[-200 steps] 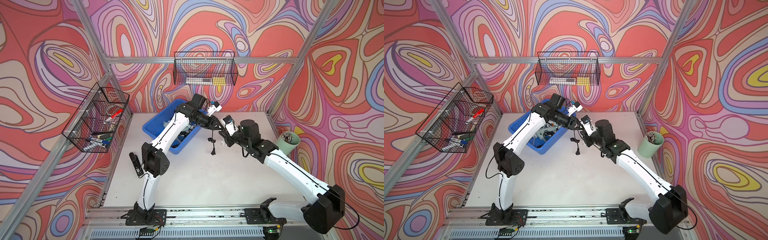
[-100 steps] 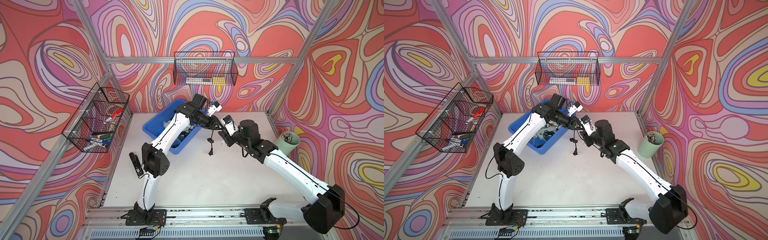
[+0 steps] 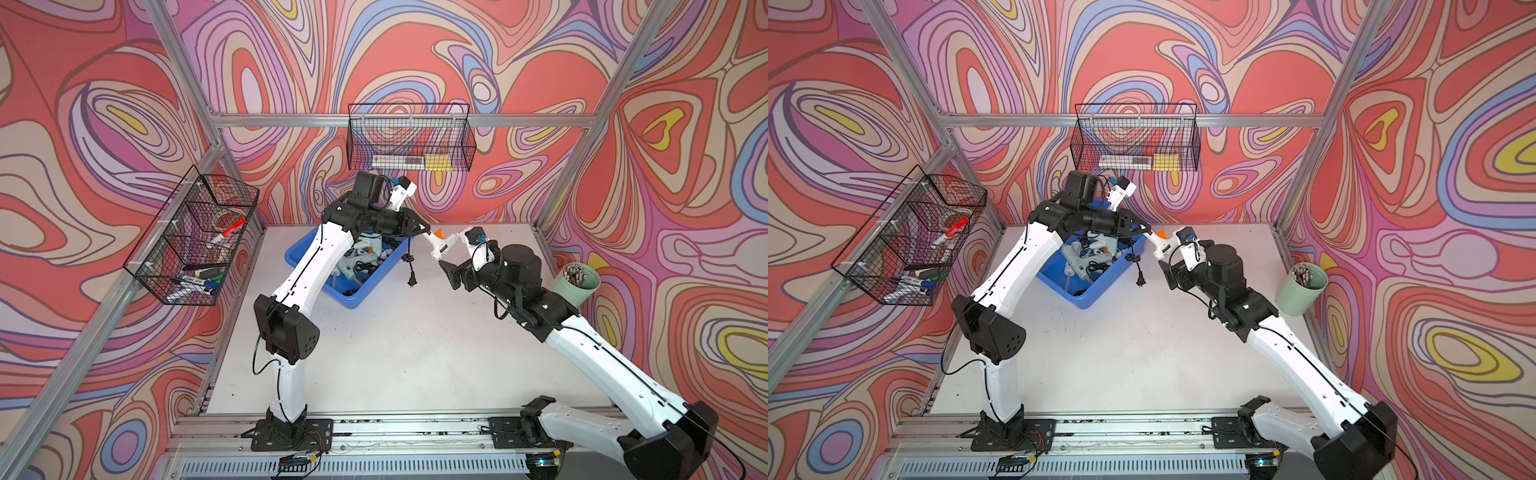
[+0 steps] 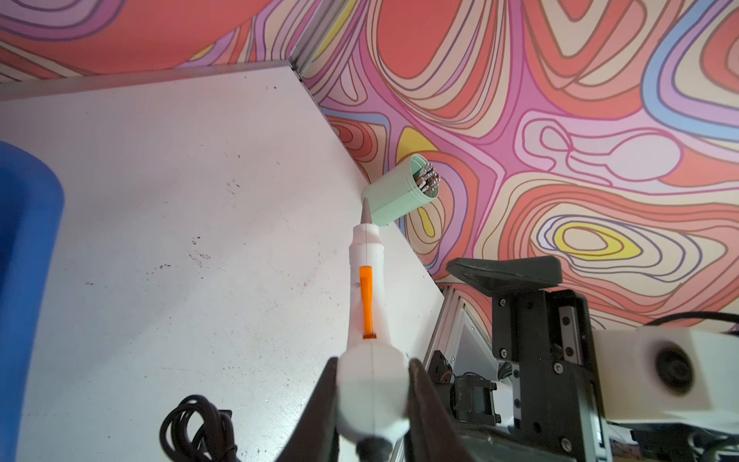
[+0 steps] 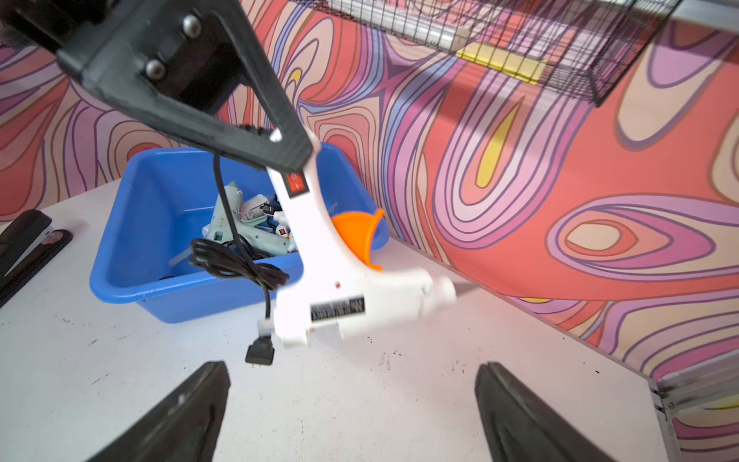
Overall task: Put the hot melt glue gun into the storage box
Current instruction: Pick up the hot melt adhesive gun from the center of the board, then place the hot melt adhesive gun in the storage box.
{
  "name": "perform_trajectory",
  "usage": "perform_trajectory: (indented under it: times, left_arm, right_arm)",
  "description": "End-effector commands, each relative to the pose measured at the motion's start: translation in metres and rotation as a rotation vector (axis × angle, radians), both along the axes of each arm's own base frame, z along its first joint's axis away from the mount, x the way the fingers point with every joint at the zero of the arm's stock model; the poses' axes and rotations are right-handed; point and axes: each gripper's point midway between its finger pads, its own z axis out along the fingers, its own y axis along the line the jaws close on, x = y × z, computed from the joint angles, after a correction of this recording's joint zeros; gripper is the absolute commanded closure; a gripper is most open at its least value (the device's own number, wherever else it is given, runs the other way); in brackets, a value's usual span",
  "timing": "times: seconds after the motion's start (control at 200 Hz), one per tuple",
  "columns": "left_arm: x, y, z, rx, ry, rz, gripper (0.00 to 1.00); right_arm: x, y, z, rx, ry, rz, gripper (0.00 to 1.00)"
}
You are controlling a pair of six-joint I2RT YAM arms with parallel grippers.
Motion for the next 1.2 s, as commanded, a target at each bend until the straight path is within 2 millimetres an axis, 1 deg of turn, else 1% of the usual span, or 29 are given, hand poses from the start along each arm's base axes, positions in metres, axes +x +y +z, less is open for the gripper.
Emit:
perform_trajectory:
  times: [0.0, 0.125, 0.185, 0.235, 0.31, 0.421, 0.531, 0.761, 1.022, 1.132, 1.197]
  left_arm:
    - [0.008, 0.028, 0.052, -0.085, -0.113, 0.079, 1.00]
    - [0.021, 0.061, 0.074, -0.118, -0.149, 0.160, 1.00]
    - [0.028, 0.076, 0.079, -0.120, -0.160, 0.199, 1.00]
    - [0.034, 0.090, 0.078, -0.115, -0.158, 0.233, 1.00]
    - [0.044, 0.108, 0.072, -0.097, -0.148, 0.278, 1.00]
    - [0.057, 0.132, 0.058, -0.076, -0.131, 0.339, 1.00]
    - [0.068, 0.149, 0.039, -0.052, -0.096, 0.390, 1.00]
    - [0.089, 0.159, -0.011, 0.037, -0.007, 0.442, 1.00]
    - [0.122, 0.151, -0.078, 0.033, 0.124, 0.425, 1.00]
    - [0.136, 0.151, -0.100, 0.021, 0.135, 0.441, 1.00]
    - [0.143, 0.154, -0.112, 0.028, 0.133, 0.460, 1.00]
  right_arm:
    - [-0.005, -0.017, 0.015, 0.065, -0.054, -0.091, 0.02]
    - [-0.011, -0.036, 0.022, 0.115, -0.087, -0.176, 0.02]
    - [-0.013, -0.043, 0.023, 0.131, -0.085, -0.213, 0.02]
    - [-0.014, -0.049, 0.021, 0.137, -0.075, -0.243, 0.02]
    - [-0.015, -0.056, 0.017, 0.144, -0.054, -0.287, 0.02]
    - [-0.018, -0.062, 0.010, 0.155, -0.025, -0.318, 0.02]
    - [-0.019, -0.066, 0.003, 0.167, -0.002, -0.341, 0.02]
    - [-0.016, -0.070, -0.009, 0.163, 0.037, -0.385, 0.02]
    - [-0.016, -0.074, -0.016, 0.160, 0.065, -0.416, 0.02]
    - [-0.018, -0.075, -0.017, 0.160, 0.070, -0.419, 0.02]
    - [-0.019, -0.076, -0.017, 0.159, 0.072, -0.421, 0.02]
